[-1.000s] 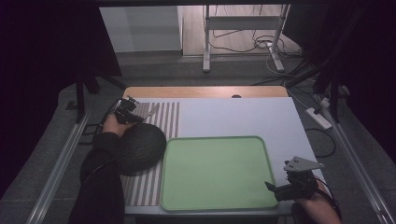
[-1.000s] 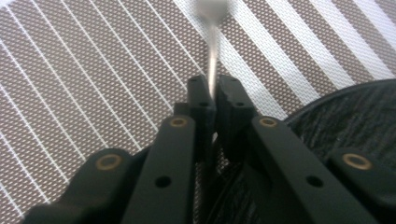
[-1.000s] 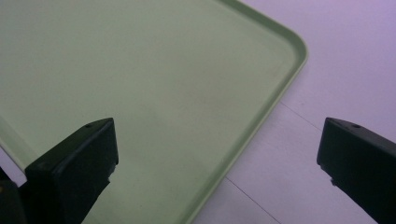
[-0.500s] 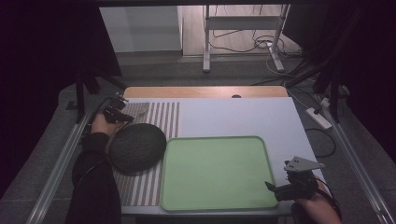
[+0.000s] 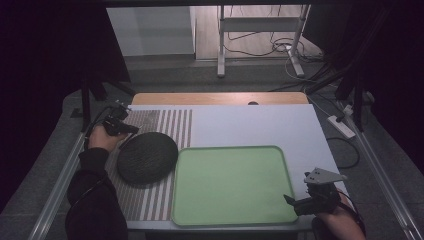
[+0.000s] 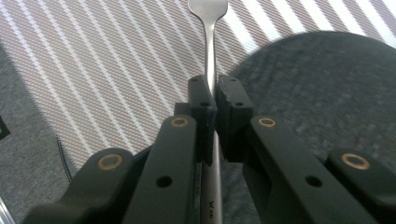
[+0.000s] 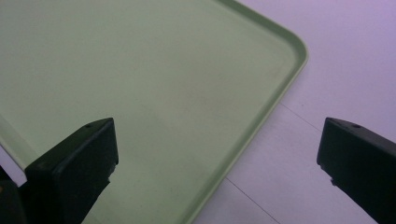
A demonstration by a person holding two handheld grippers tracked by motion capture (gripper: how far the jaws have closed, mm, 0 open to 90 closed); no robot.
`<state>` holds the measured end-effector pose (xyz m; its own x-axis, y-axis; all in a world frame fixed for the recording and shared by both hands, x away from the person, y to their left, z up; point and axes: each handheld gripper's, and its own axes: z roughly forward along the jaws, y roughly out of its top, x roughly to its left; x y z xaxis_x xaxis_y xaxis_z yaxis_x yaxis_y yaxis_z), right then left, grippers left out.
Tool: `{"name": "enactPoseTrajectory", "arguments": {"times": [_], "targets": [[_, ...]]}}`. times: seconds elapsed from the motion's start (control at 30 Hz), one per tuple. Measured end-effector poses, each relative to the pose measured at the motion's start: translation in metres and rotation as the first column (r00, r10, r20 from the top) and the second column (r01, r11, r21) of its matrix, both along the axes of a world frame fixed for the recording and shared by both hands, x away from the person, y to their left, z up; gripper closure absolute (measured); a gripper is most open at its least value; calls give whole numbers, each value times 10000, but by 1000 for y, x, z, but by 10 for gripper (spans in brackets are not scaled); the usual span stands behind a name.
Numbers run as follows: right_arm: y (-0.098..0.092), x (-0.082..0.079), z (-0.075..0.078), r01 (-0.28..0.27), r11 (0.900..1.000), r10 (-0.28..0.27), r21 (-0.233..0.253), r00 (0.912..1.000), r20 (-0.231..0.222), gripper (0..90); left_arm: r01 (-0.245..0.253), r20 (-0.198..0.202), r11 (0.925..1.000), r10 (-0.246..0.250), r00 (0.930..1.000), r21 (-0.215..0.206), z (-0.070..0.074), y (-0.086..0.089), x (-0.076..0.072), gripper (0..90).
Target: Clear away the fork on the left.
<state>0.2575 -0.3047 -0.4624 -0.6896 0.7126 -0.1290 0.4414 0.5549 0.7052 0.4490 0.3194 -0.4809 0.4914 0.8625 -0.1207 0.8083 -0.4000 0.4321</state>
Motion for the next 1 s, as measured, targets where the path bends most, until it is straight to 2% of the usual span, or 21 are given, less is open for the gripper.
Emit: {"name": "enactPoseTrajectory", "arguments": {"times": [0.07,0.23,0.53,0.77,1.0], "targets": [[0,0,0,-8,10000,8,-1,10000,10,0,-5,32,10000,5,10000,6,0,-4,-4,844],[0,0,0,-10,10000,10,2,10000,8,0,125,-12,9993,-125,9999,-356,1,-15,-15,844],[0,0,0,-30,10000,30,-8,10000,16,0,311,68,9987,-308,9995,-395,5,-38,-41,843],[0,-1,0,-31,10000,31,10,10000,46,0,747,139,9966,-743,9971,-357,5,-59,-61,843],[0,-1,0,-44,10000,44,5,10000,44,0,908,160,9939,-900,9958,-622,4,-73,-78,844]]}}
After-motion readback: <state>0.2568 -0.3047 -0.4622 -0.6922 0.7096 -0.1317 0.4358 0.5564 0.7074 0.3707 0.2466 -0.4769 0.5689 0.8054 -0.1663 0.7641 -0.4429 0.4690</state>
